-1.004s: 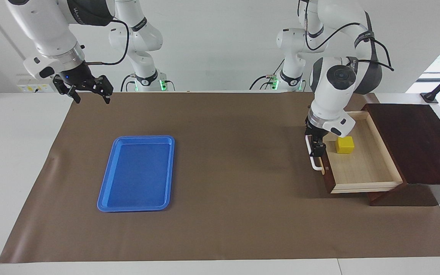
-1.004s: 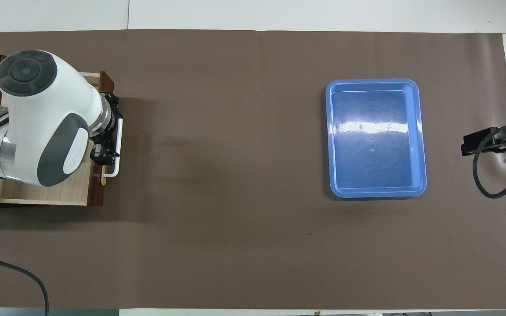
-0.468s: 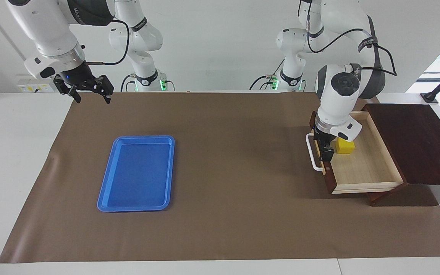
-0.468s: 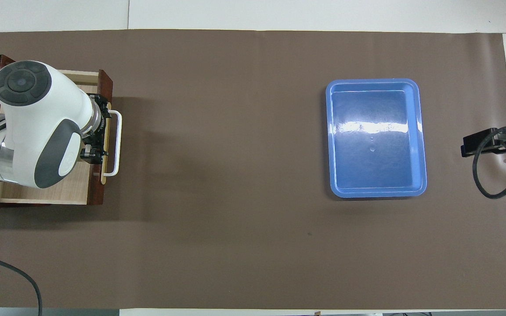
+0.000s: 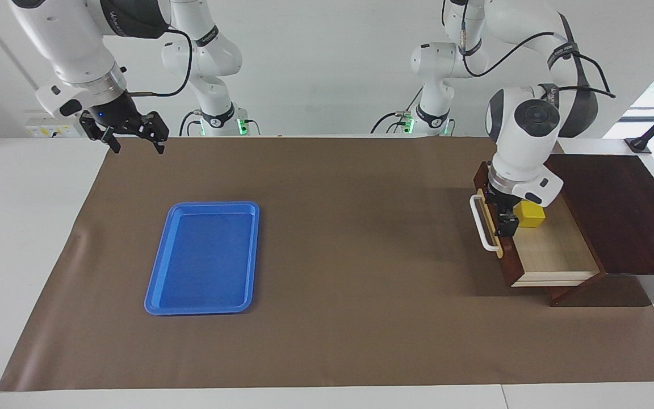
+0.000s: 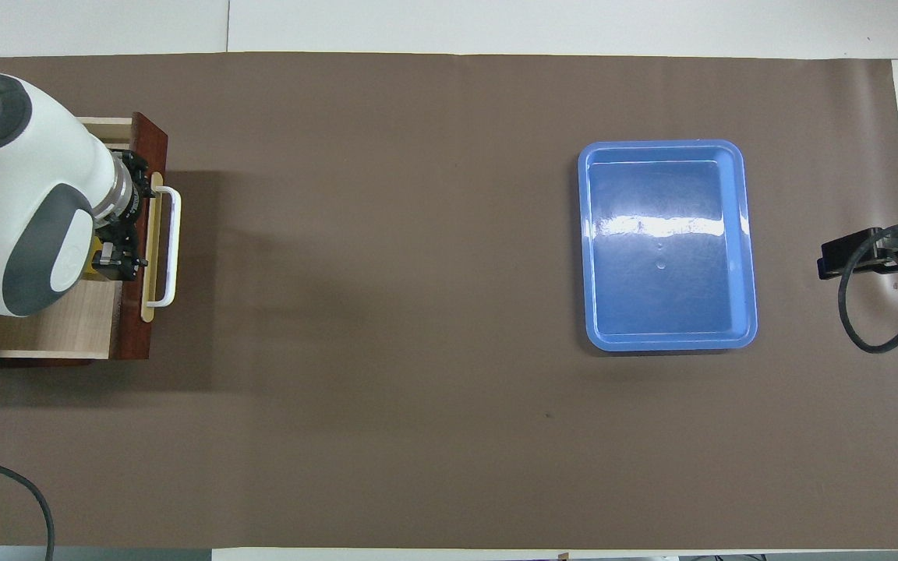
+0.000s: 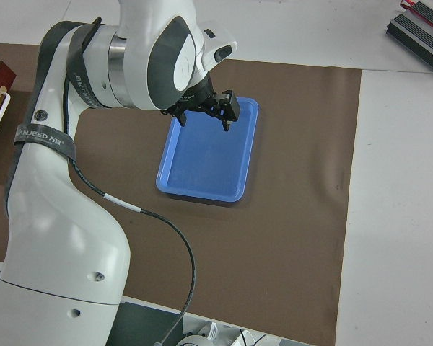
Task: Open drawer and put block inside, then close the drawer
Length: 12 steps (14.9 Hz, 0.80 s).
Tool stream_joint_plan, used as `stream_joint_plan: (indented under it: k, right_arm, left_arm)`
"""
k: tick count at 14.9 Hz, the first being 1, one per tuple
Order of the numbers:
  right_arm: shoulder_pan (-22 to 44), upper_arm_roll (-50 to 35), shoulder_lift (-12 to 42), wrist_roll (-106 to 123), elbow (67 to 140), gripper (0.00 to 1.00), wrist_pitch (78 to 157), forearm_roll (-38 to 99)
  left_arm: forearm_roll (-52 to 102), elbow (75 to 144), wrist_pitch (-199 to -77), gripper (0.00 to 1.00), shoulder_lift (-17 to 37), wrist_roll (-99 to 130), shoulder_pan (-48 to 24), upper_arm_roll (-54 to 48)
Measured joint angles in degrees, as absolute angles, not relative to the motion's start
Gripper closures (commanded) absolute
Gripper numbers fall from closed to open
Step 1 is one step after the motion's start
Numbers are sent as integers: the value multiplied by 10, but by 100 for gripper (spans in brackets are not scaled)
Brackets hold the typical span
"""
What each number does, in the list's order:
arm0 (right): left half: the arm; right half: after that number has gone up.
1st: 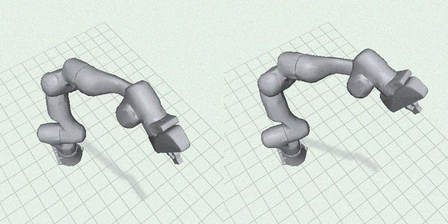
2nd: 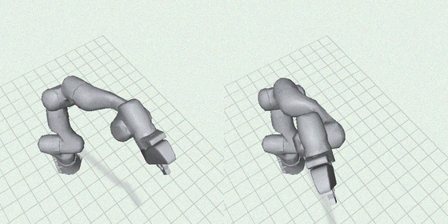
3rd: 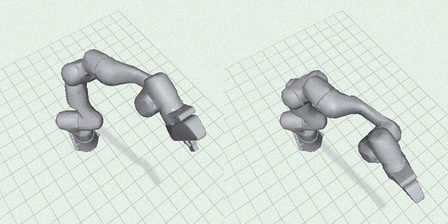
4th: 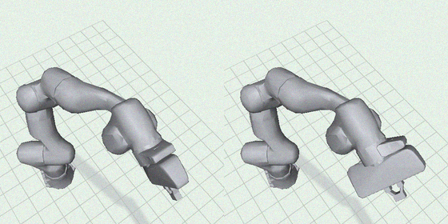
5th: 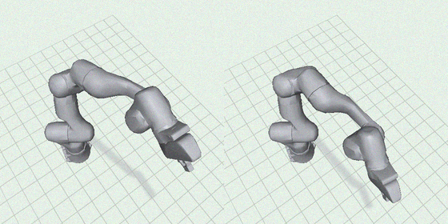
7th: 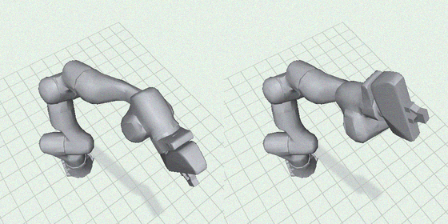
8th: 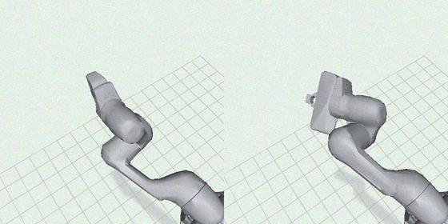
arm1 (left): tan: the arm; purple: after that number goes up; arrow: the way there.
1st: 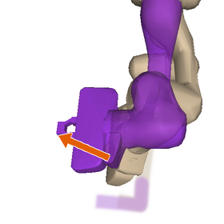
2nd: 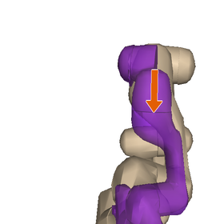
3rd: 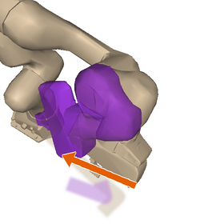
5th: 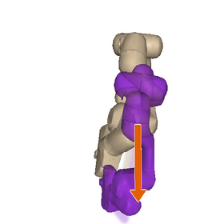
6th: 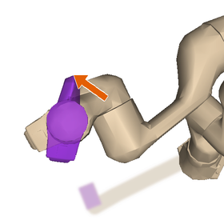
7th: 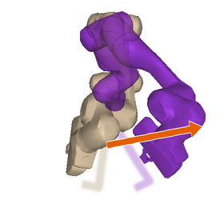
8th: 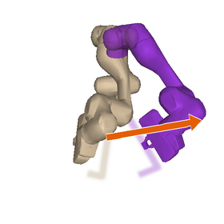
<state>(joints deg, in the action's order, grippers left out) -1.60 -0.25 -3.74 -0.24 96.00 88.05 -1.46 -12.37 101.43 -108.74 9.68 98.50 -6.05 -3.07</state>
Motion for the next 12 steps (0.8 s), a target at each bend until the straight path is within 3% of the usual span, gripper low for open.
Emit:
stream_joint_plan:
  k: [12]
  right_arm:
    - [-16, -3, -38, -2, 960, 0, 880, -15]
  left_arm:
    - [-114, 1002, -1092, 0, 104, 825, 87, -33]
